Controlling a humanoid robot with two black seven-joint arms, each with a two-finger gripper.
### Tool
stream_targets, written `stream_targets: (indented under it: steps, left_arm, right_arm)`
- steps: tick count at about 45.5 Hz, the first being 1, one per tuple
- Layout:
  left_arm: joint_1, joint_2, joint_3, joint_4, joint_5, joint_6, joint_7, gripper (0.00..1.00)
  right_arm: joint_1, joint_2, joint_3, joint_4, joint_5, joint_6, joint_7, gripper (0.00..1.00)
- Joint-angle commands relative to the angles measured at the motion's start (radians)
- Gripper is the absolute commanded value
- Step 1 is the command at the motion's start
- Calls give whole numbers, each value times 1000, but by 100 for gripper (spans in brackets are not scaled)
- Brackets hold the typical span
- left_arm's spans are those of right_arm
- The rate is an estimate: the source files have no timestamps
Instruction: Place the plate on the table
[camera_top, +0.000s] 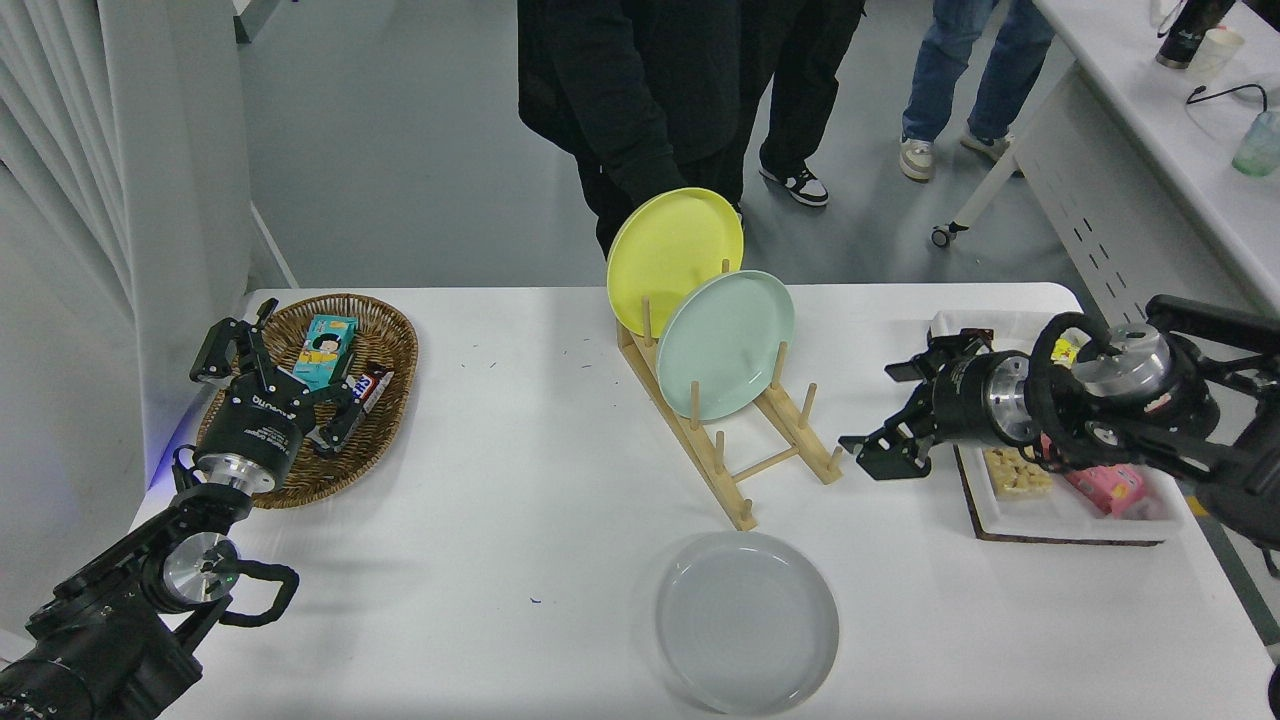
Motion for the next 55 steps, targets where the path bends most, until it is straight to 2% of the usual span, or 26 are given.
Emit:
stream_targets:
  steps: [1,9,17,21,25,32,42,47,52,55]
  left_arm:
    - [0,0,0,1,0,0,0,98]
    - [0,0,0,0,0,0,0,98]
    - [0,0,0,1,0,0,0,98]
    - [0,0,0,0,0,0,-2,98]
    - [0,0,0,1,0,0,0,98]
    - [0,1,0,1,0,0,-2,98]
    - [0,0,0,1,0,0,-2,98]
    - [0,1,0,1,0,0,-2,98]
    - [0,0,0,1,0,1,-2,98]
    - [0,0,0,0,0,1,-2,98]
  right_arm:
    - [-49,9,129,-94,-361,220,-3,100]
    - [-68,49,204,-203,-510,366,3,100]
    - [-88,63,244,-304,-522,613,9,100]
    - [-155,69,331,-372,-522,754,9,100]
    - [-221,127,424,-445,-522,840,9,100]
    - [-283,197,572,-540,-545,868,9,100]
    - [-364,246,766,-551,-550,858,9,100]
    - [-427,319,899,-609,-552,869,9,100]
    - [-448,339,899,-669,-550,880,7,100]
    - [-447,355,898,-729,-544,929,7,100]
